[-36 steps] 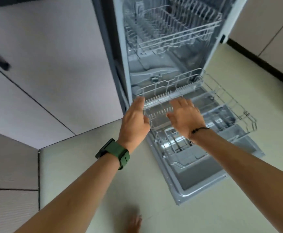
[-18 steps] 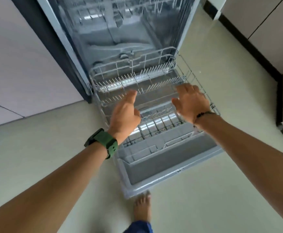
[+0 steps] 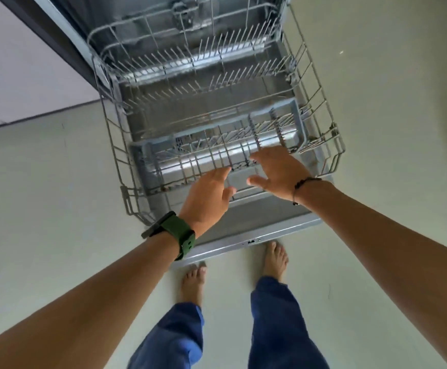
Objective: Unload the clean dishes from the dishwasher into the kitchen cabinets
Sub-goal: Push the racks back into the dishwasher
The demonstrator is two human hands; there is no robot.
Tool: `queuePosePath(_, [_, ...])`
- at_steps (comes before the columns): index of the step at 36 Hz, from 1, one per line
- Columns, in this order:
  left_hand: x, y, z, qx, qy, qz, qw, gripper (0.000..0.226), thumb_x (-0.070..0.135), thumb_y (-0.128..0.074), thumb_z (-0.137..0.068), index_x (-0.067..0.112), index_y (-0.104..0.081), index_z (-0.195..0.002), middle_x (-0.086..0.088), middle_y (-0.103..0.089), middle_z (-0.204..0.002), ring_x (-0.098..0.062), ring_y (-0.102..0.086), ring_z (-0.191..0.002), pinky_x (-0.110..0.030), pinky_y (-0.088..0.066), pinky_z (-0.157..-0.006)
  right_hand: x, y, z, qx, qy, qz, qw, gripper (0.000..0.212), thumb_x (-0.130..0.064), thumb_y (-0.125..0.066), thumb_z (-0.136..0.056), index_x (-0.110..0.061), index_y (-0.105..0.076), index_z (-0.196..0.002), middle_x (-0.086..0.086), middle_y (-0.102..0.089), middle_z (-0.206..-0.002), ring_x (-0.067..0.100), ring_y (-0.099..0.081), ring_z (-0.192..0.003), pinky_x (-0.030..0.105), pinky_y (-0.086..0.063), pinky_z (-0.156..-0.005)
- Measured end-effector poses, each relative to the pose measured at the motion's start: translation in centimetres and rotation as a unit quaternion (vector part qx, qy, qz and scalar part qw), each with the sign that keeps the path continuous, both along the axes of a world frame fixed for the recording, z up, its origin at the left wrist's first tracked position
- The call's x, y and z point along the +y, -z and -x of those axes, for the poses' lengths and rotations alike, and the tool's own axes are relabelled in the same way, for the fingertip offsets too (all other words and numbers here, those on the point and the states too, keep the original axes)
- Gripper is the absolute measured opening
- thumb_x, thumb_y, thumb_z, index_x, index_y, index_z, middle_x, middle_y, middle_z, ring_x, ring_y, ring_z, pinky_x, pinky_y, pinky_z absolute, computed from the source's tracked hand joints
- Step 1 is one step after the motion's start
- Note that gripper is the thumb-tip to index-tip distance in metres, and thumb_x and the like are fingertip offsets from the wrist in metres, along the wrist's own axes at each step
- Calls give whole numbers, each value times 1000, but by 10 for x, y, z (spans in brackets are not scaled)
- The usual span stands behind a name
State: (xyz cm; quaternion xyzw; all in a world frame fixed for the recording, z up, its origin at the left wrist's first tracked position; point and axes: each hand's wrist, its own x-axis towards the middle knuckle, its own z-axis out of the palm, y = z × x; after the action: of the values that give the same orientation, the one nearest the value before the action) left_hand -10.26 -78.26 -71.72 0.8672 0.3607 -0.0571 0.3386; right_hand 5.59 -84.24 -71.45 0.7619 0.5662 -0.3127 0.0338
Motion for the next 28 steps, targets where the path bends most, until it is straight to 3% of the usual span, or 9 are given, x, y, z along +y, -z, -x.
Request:
queuePosePath(3, [-17, 21, -8, 32, -20, 27, 999, 46, 22, -52, -94, 4, -44, -136, -15, -52, -135, -28, -49, -124, -33, -34, -104, -9, 23, -6, 37, -21, 14, 999, 49, -39, -52, -92, -15, -45, -134, 10, -49, -132, 28, -38, -126, 41, -34, -105])
queuePosePath(5, [-30, 33, -11, 31, -36, 10, 999, 38, 20, -49, -94, 1, -55, -126, -20, -62, -118, -33, -58, -109, -38, -41, -94, -18, 34, -10, 47, -27, 19, 998, 36, -32, -48, -95, -14, -53, -126, 11, -55, -124, 30, -43, -121, 43, -40, -99])
queuePosePath(7, [-38, 42, -13, 8, -78, -19, 997, 33, 12, -46, -88, -1, -65, -112, -21, -68, -97, -36, -63, -90, -40, -47, -81, -27, 43, -14, 50, -32, 17, 998, 27, -23, -41, -98, -13, -57, -118, 13, -60, -113, 31, -52, -110, 37, -45, -88])
queuePosePath(10, [-41, 46, -15, -5, -123, -47, 991, 25, -5, -50, -85, -1, -69, -101, -19, -70, -84, -34, -64, -77, -36, -47, -70, -35, 52, -16, 49, -38, -6, 998, 24, -15, -38, -98, -13, -55, -114, 12, -63, -107, 30, -56, -99, 33, -42, -76])
queuePosePath(16, [-31, 45, -18, 30, -120, -32, 992, 29, -5, -45, -89, 4, -65, -107, -12, -68, -102, -28, -61, -94, -34, -45, -78, -34, 55, -21, -4, -107, -45, 993, 21, -10, -40, -95, -17, -51, -112, 7, -62, -102, 28, -59, -92, 27, -33, -64])
queuePosePath(21, [3, 38, -24, 51, -82, -7, 995, 28, -3, -43, -90, 7, -63, -107, -10, -66, -103, -26, -60, -92, -34, -48, -78, -9, 47, -31, -29, -132, -50, 990, 22, -12, -37, -98, -16, -50, -115, 5, -62, -106, 28, -60, -93, 26, -30, -63])
queuePosePath(28, [70, 35, -57, 38, -107, -22, 993, 24, -1, -41, -91, 3, -64, -97, -16, -65, -99, -31, -59, -90, -36, -48, -79, 64, 45, -52, -52, -77, -47, 995, 27, -3, -39, -93, -15, -54, -111, 9, -63, -104, 29, -59, -97, 26, -34, -68])
